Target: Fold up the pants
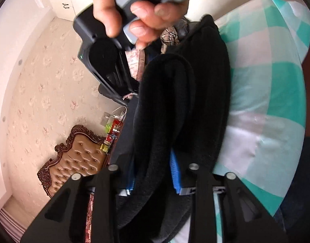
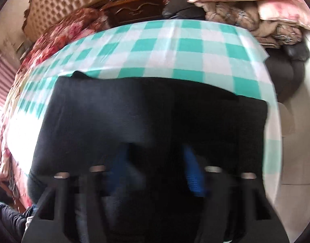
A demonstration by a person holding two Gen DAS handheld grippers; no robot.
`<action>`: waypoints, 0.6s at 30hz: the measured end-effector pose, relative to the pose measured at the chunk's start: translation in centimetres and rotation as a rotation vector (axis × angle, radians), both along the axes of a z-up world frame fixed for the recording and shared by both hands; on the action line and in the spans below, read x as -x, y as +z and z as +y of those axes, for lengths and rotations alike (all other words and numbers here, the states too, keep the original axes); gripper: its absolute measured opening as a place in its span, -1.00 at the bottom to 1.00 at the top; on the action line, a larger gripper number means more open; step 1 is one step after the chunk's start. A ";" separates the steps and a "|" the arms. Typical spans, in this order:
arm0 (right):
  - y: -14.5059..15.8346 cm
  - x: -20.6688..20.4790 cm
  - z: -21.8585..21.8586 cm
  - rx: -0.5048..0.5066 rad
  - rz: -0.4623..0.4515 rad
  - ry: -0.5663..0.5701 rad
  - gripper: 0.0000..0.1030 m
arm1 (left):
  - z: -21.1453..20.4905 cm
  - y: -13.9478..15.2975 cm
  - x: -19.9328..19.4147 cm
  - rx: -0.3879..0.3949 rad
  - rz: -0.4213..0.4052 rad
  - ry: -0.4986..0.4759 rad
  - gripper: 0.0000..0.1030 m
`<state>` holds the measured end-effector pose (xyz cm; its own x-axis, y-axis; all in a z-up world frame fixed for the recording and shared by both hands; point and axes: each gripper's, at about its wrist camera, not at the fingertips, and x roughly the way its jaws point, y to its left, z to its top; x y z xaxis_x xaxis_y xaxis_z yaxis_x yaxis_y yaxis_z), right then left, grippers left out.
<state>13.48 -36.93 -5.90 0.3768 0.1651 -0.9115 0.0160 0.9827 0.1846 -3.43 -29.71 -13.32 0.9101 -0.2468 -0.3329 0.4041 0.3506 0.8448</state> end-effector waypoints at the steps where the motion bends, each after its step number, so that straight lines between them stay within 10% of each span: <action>1: 0.4 -0.1 -0.1 -0.008 -0.010 0.013 -0.49 | 0.3 0.4 -0.2 0.001 -0.018 0.003 -0.50; 9: 6.0 0.8 -5.4 -0.138 -0.131 -0.017 -0.60 | -2.9 4.4 -1.7 -0.028 -0.204 -0.047 -0.53; 18: -0.2 1.7 -10.5 -0.137 -0.097 -0.088 -0.60 | -6.7 -1.4 -2.6 -0.138 -0.180 -0.160 -0.53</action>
